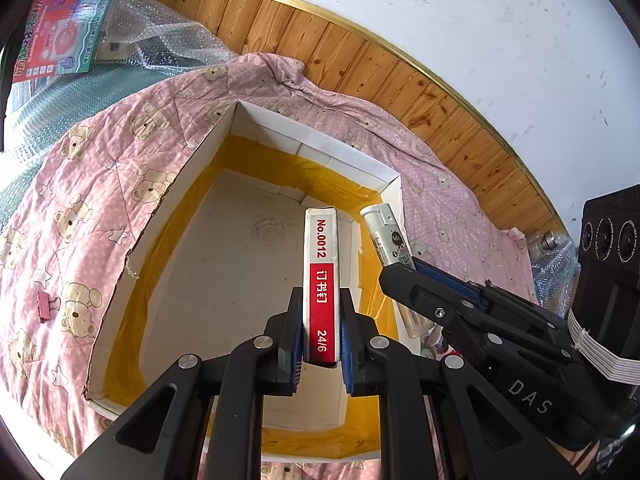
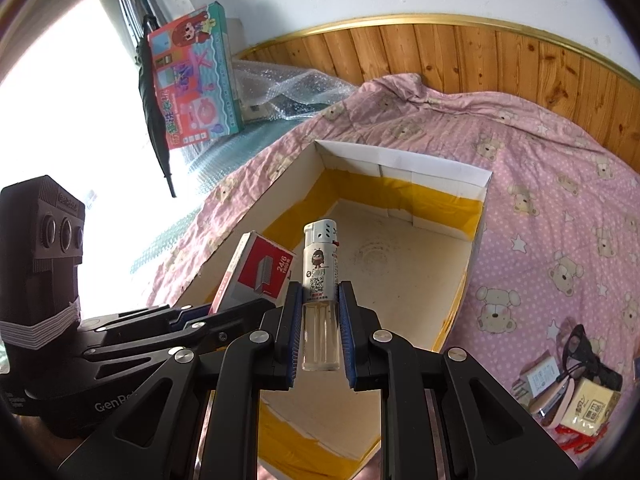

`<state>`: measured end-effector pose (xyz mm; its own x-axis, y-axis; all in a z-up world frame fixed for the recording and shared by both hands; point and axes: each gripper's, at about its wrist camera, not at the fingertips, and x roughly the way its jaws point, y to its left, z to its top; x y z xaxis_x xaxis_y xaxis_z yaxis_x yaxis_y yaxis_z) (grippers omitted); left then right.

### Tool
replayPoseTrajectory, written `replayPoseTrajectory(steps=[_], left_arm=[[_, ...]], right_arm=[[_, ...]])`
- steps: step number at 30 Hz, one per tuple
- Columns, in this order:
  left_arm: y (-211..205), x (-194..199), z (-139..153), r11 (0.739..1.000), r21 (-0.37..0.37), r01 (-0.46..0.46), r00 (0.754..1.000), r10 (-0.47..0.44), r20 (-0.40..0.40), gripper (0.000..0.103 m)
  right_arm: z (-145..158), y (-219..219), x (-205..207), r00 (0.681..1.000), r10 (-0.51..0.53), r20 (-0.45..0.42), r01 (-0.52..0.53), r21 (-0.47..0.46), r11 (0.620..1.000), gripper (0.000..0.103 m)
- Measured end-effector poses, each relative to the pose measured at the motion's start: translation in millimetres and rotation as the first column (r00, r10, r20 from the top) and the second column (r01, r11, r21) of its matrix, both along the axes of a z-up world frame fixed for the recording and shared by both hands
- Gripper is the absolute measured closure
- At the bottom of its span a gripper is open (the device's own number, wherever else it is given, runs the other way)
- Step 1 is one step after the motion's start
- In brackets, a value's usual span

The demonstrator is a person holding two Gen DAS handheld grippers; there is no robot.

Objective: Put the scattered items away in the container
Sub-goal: 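Open both grippers to drop the lighter and staple box inside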

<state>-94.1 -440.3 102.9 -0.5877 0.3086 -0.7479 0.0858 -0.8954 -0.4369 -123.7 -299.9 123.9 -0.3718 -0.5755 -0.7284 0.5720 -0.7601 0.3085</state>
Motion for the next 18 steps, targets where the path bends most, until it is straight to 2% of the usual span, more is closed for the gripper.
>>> replayPoseTrajectory(steps=[7,10,11,18], left_arm=[[-2,-20,-13,1.000,-0.014,0.000,1.000,0.000,0.018,0.086],[-8,-32,-32,0.999,-0.038,-0.017,0.997,0.020,0.070,0.078],[-13,-32,-37,0.999,-0.027,-0.030,0.996,0.033,0.085,0.074],[-33,-18,-40,0.998,-0.010,-0.061,0.993,0.062,0.099,0.074]], right_arm=[[-7,-10,-19,1.000,-0.014,-0.010,0.014,0.021,1.000,0.082],[-12,-11,-27,0.999,-0.036,-0.032,0.037,0.043,0.998,0.055],[-14,-9,-29,0.999,-0.041,-0.020,0.042,0.033,0.999,0.055],[-28,10,-26,0.997,-0.070,0.039,0.070,0.011,0.997,0.055]])
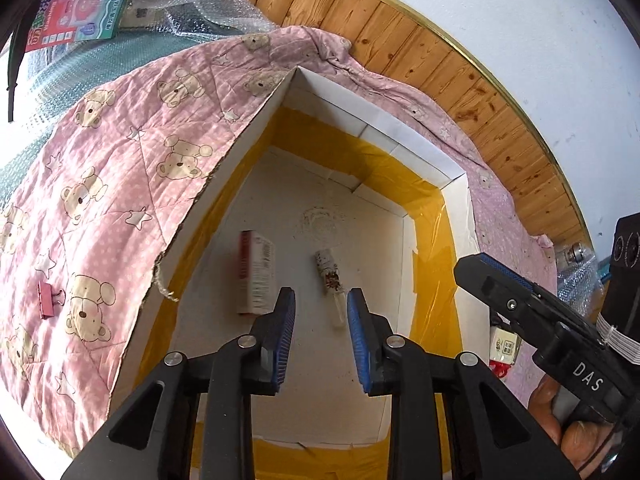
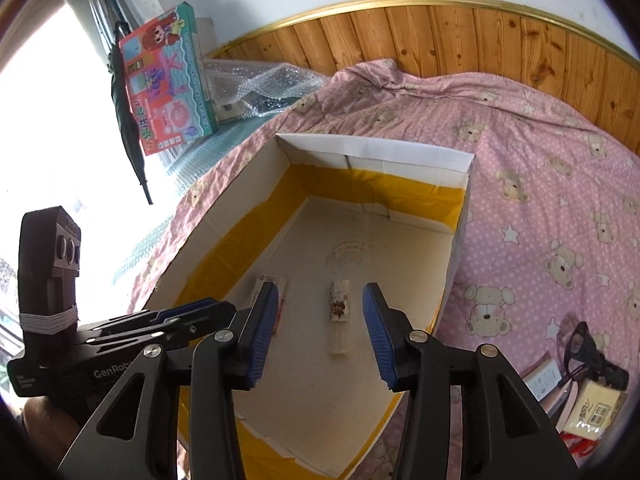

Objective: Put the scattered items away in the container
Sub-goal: 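Open both grippers to drop the lighter and staple box inside, then move both tools back from the box toward the remaining items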

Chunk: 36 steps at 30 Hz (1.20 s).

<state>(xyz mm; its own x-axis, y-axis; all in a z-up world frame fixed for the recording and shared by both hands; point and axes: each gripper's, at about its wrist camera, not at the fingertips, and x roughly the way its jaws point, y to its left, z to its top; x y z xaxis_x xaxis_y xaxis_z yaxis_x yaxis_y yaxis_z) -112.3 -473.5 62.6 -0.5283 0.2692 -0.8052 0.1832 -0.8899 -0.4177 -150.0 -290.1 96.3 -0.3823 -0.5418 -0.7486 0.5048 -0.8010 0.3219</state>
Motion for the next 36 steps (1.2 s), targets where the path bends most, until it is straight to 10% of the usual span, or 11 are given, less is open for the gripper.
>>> replayPoseTrajectory(steps=[36], left_arm=[[42,77,46,0.997,-0.071,0.040,0.998,-0.044,-0.051,0.074]], right_arm=[[19,45,97,0.999,-0.029,-0.033,0.027,-0.048,0.998,0.055]])
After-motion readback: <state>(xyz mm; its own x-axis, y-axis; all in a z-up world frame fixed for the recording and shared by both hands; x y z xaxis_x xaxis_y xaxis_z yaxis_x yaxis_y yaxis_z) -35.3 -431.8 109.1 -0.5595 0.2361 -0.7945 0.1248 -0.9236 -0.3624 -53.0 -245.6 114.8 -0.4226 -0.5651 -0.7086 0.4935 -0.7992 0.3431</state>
